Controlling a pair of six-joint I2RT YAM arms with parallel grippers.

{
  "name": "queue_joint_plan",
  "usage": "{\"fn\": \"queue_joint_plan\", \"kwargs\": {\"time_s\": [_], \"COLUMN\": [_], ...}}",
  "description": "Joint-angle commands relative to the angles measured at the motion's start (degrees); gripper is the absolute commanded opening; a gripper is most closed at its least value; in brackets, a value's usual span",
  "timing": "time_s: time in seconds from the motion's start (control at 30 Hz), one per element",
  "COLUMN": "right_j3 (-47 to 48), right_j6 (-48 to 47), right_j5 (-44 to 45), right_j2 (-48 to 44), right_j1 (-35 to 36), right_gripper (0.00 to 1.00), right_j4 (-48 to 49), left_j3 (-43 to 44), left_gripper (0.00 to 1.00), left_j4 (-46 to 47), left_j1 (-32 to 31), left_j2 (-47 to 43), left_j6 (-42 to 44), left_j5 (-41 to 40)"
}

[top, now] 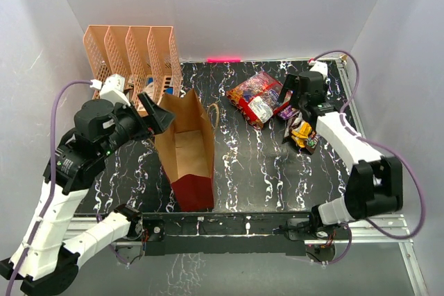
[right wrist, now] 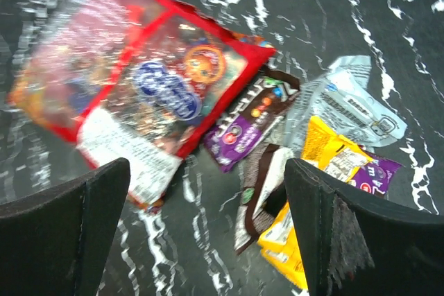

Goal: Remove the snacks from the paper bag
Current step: Adjust the paper bag at the center of the board, then reset both arms

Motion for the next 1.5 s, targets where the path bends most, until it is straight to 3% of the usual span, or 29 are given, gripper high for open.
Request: {"fn": "queue_joint_plan", "kwargs": {"time_s": [0.0, 0.07, 0.2, 0.4, 0.63, 0.97, 1.2, 1.47], "right_j3": [-0.6, -2.8, -4.0, 6.1, 19.1, 34.6, 40.7, 40.6], "right_j6": [-1.3, -1.3, -2.1, -5.9, -6.2, -7.5, -8.3, -8.4], "right_j5": [-10.8, -14.7, -20.8, -21.1, -19.8, -20.8, -18.0, -16.1], "right_j2": [-9.7, -14.4, -25.7, -35.3, -34.2, -34.4, -35.3, -34.5], "right_j1": [0.1, 0.1, 0.1, 0.2, 0.2, 0.1, 0.1, 0.2], "right_gripper": [0.98, 0.98, 0.98, 0.98, 0.98, 0.98, 0.98, 0.98], "right_j4": [-2.2, -2.3, -2.6, -7.6, -14.0, -16.6, -17.8, -19.9], "left_j3": [5.2, 7.1, 11.0, 16.0, 14.1, 31.9, 33.9, 33.8], "left_gripper": [0.90, 0.98, 0.98, 0.98, 0.98, 0.98, 0.98, 0.98], "left_j4": [-2.7, -3.4, -5.5, -8.8, -9.8, -5.2, -0.2, 1.3], "left_j1": [0.2, 0.2, 0.2, 0.1, 0.2, -0.7, -1.9, -3.2], "left_j2": [0.9, 1.2, 1.6, 2.2, -1.2, 1.5, -0.1, -0.5], "left_j6": [4.8, 6.2, 8.6, 13.2, 11.6, 22.7, 27.3, 31.1], "left_j5": [-3.5, -4.3, -7.5, -14.7, -20.0, -20.5, -18.2, -21.9]}}
